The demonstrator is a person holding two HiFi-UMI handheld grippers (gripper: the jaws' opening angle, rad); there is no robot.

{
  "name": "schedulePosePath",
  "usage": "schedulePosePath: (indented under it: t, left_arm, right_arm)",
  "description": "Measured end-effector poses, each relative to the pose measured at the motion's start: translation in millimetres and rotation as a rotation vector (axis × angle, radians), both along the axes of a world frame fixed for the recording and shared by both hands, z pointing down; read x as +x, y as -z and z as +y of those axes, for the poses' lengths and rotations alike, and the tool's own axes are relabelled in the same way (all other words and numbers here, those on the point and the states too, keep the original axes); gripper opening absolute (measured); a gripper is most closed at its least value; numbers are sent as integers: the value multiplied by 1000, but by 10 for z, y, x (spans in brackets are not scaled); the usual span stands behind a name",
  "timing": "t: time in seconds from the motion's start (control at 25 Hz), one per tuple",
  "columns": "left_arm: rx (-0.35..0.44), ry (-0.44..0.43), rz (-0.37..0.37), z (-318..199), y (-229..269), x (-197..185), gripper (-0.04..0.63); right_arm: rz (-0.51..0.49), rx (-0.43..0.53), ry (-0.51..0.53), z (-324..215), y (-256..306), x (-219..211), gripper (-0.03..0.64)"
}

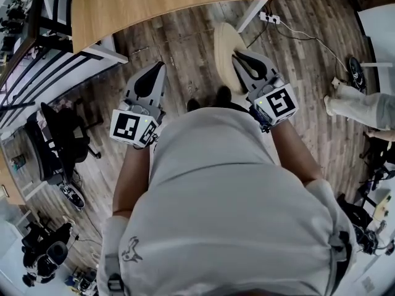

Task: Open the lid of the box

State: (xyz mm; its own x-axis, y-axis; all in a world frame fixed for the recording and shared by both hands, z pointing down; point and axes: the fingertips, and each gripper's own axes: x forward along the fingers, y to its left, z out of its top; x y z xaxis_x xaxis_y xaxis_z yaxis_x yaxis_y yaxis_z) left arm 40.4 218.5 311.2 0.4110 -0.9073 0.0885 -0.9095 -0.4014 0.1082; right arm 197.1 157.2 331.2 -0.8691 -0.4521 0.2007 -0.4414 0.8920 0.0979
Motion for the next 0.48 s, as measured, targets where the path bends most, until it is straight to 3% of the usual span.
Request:
schedulePosePath:
  t: [0.48]
  left_arm:
    - [24, -31, 8, -9, 67, -68, 6]
  right_arm:
    - [-3, 11, -14, 45, 88, -79, 37]
